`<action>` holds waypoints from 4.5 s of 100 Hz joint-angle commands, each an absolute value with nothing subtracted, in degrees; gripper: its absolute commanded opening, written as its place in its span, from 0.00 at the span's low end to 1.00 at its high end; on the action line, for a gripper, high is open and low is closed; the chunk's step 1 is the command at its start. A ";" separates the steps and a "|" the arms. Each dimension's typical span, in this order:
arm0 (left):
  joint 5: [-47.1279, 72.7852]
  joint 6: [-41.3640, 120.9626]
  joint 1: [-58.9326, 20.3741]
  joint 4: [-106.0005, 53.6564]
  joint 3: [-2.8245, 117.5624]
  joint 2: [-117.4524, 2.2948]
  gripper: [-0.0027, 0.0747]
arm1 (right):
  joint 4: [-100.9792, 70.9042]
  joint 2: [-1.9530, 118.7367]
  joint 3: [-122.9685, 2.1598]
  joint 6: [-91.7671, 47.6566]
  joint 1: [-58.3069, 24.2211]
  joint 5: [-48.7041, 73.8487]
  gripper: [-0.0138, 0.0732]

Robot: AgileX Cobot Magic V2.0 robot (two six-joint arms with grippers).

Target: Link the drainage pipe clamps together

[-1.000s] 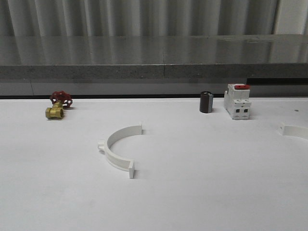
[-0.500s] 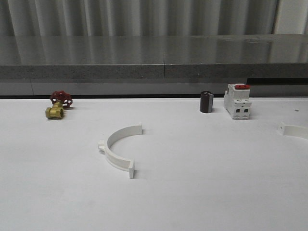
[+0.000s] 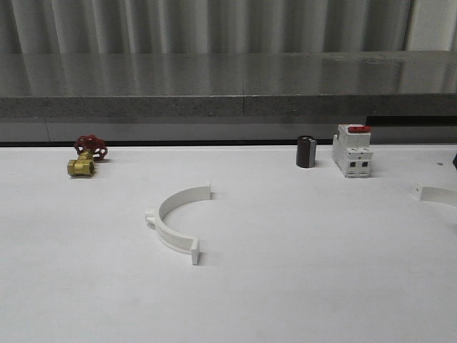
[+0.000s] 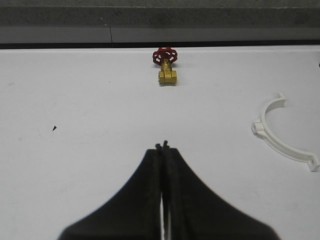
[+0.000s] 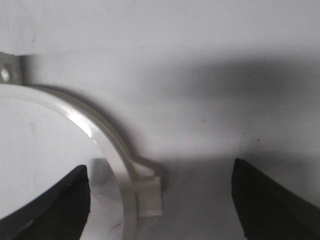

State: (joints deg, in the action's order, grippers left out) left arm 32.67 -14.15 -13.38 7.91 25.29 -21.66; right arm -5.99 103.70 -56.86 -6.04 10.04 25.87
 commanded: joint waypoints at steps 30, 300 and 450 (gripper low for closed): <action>28.69 -14.22 -13.35 7.78 26.71 -21.95 0.01 | -6.28 102.66 -58.53 -6.70 10.36 24.05 0.83; 28.69 -14.22 -13.35 7.78 26.71 -21.95 0.01 | 6.71 114.54 -84.61 43.21 -31.95 39.98 0.25; 28.69 -14.22 -13.35 7.78 26.71 -21.95 0.01 | 6.00 116.12 -84.61 44.17 -32.93 39.67 0.26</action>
State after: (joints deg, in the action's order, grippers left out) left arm 32.67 -14.15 -13.38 7.91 25.20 -21.66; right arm 5.69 118.72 -82.98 44.41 -32.89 40.30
